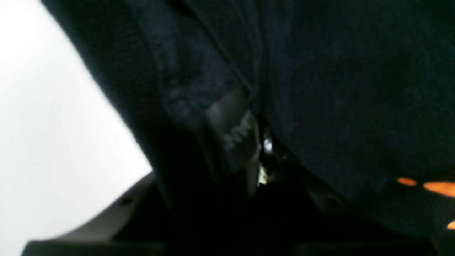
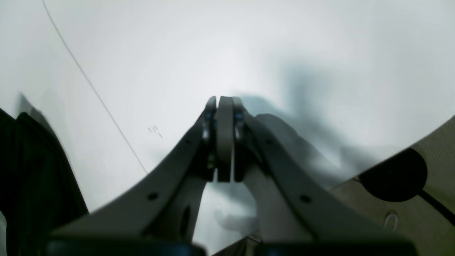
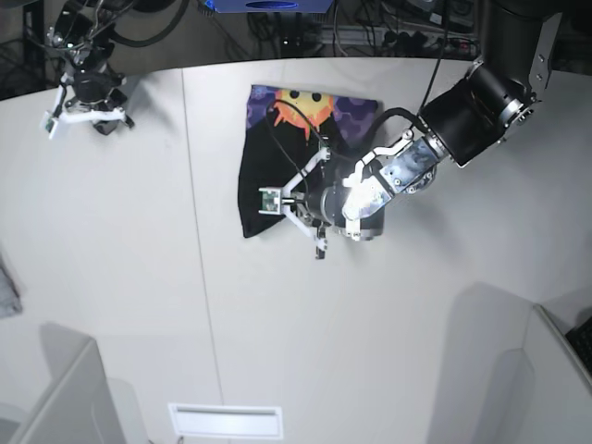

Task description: Fold the T-shirt properly

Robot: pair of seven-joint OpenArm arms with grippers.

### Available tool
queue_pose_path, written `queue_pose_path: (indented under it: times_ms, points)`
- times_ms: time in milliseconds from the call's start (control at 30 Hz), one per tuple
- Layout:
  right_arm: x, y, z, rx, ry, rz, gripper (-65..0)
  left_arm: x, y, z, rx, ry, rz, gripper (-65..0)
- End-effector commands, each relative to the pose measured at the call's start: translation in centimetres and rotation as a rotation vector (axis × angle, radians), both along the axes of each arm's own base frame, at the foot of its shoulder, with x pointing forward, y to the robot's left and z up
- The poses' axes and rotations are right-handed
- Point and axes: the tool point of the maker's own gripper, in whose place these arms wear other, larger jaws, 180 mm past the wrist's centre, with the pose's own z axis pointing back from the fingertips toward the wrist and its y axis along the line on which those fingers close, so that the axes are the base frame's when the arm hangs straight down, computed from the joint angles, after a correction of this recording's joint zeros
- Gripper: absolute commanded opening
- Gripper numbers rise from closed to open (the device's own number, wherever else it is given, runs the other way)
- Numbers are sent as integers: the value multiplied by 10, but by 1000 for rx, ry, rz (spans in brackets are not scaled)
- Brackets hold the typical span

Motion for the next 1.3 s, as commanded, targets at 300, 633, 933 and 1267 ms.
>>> queue_pose_path:
  times_ms: [300, 633, 933, 1267]
  points:
    - [11, -4, 12, -25, -49, 7, -650, 22, 48, -14, 121, -2, 158, -650]
    - [11, -3, 12, -24, -47, 7, -650, 20, 49, -16, 122, 3, 166, -650]
    - [10, -3, 11, -24, -44, 7, -650, 20, 49, -17, 126, 1, 164, -650]
    - [10, -2, 11, -21, -43, 10, -650, 33, 49, -7, 118, -29, 166, -606]
